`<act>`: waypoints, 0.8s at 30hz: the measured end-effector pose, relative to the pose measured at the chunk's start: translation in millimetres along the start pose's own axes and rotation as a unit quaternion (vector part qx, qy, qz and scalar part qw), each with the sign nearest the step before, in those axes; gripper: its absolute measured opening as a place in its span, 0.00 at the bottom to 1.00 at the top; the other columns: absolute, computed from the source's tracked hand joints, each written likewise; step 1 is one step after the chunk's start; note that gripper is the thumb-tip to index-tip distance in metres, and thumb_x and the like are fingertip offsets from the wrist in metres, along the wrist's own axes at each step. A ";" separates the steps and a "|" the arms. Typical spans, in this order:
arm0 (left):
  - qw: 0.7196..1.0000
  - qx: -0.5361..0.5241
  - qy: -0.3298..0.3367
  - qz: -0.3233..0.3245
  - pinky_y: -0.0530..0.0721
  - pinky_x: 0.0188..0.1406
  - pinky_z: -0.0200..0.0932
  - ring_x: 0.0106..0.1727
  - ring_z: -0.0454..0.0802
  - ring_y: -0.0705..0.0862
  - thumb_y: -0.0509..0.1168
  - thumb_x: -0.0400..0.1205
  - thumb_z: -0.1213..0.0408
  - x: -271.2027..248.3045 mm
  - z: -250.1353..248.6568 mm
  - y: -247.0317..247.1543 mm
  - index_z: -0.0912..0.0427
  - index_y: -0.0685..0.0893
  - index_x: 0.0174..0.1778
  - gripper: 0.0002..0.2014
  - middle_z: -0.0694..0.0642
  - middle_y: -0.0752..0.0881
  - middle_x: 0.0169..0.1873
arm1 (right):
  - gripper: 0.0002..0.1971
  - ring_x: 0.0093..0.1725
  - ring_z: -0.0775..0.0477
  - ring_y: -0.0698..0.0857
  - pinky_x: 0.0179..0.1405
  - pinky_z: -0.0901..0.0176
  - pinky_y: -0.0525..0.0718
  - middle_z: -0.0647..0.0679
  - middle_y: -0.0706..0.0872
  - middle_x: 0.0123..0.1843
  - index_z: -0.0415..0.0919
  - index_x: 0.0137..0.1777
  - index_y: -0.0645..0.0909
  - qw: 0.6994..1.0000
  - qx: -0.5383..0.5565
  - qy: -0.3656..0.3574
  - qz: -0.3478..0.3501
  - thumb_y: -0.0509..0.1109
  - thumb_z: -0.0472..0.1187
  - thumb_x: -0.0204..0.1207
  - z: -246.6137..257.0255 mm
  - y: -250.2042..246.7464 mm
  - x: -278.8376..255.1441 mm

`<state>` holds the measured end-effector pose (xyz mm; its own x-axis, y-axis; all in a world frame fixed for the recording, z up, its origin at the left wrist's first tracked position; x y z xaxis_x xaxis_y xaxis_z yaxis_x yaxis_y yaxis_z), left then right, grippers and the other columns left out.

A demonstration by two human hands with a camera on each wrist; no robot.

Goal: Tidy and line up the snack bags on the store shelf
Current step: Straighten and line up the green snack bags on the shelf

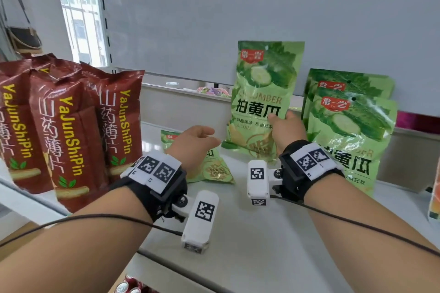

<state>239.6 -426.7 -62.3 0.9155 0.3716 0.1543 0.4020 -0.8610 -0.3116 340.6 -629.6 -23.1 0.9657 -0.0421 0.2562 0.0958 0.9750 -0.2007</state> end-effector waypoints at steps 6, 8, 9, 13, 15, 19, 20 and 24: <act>0.999 -0.047 0.011 -0.004 0.77 0.68 0.57 0.60 0.55 0.80 0.67 0.77 0.47 8.8 -21.7 13.7 0.49 0.72 0.73 0.28 0.49 0.79 0.58 | 0.06 0.48 0.49 0.89 0.51 0.51 0.87 0.49 0.88 0.51 0.53 0.45 0.79 0.994 0.094 -0.033 0.046 0.64 0.40 0.81 13.0 -25.2 -20.5; 0.995 -0.098 0.032 0.000 0.79 0.65 0.55 0.61 0.53 0.81 0.67 0.75 0.44 9.9 -34.4 18.2 0.50 0.73 0.72 0.30 0.51 0.82 0.59 | 0.06 0.44 0.55 0.89 0.44 0.58 0.88 0.51 0.89 0.48 0.51 0.47 0.80 0.990 0.117 -0.019 0.082 0.65 0.39 0.81 9.9 -26.6 -28.1; 0.990 -0.135 0.041 0.005 0.82 0.59 0.51 0.56 0.52 0.83 0.67 0.77 0.46 10.1 -40.9 21.1 0.52 0.75 0.70 0.26 0.53 0.84 0.58 | 0.06 0.46 0.51 0.89 0.47 0.54 0.88 0.48 0.89 0.48 0.50 0.47 0.81 0.987 0.131 -0.009 0.098 0.65 0.38 0.81 7.9 -26.8 -31.2; 0.966 -0.253 0.061 0.008 0.87 0.34 0.40 0.38 0.49 0.90 0.65 0.83 0.60 9.7 -59.4 25.8 0.56 0.87 0.47 0.06 0.54 0.92 0.39 | 0.04 0.42 0.52 0.90 0.46 0.53 0.88 0.54 0.92 0.39 0.46 0.45 0.83 0.979 0.148 -0.006 0.140 0.68 0.37 0.79 10.1 -30.2 -44.5; 0.967 -0.247 0.067 0.010 0.87 0.33 0.43 0.36 0.51 0.91 0.66 0.83 0.61 7.2 -61.5 28.3 0.56 0.87 0.43 0.06 0.55 0.92 0.37 | 0.05 0.32 0.69 0.86 0.33 0.72 0.85 0.65 0.89 0.31 0.49 0.42 0.78 0.976 0.167 -0.019 0.135 0.67 0.39 0.79 18.4 -37.6 -48.7; 0.964 -0.256 0.062 0.047 0.88 0.37 0.49 0.39 0.56 0.91 0.67 0.82 0.64 -2.9 -59.4 37.0 0.56 0.88 0.43 0.06 0.59 0.92 0.39 | 0.06 0.54 0.58 0.84 0.57 0.56 0.80 0.56 0.88 0.53 0.48 0.53 0.81 0.979 0.184 -0.031 0.081 0.67 0.46 0.80 36.3 -56.4 -45.7; 0.963 -0.257 0.067 0.053 0.87 0.34 0.46 0.37 0.54 0.91 0.66 0.82 0.65 -5.4 -61.3 37.3 0.56 0.88 0.42 0.06 0.58 0.92 0.38 | 0.07 0.60 0.52 0.83 0.64 0.49 0.77 0.53 0.86 0.58 0.49 0.54 0.81 0.980 0.184 -0.034 0.069 0.67 0.47 0.80 40.5 -59.3 -45.2; 0.942 -0.318 0.099 0.044 0.83 0.24 0.36 0.29 0.45 0.88 0.63 0.83 0.66 -12.9 -80.3 28.2 0.56 0.84 0.41 0.07 0.51 0.91 0.32 | 0.20 0.70 0.42 0.77 0.73 0.38 0.72 0.45 0.80 0.70 0.43 0.68 0.78 0.979 0.191 -0.028 0.071 0.67 0.49 0.78 49.2 -57.3 -51.4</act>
<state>237.8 -483.6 2.2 0.8982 0.2705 0.3465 0.1749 -0.9430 0.2830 273.6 -672.6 21.8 0.9467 0.1020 0.3056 -0.1468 0.9810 0.1272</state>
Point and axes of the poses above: each hand's wrist, its own x-axis towards the middle knuckle, its own y-axis out of the palm, z = x × y, the point moved 8 cm from there along x, towards the middle knuckle
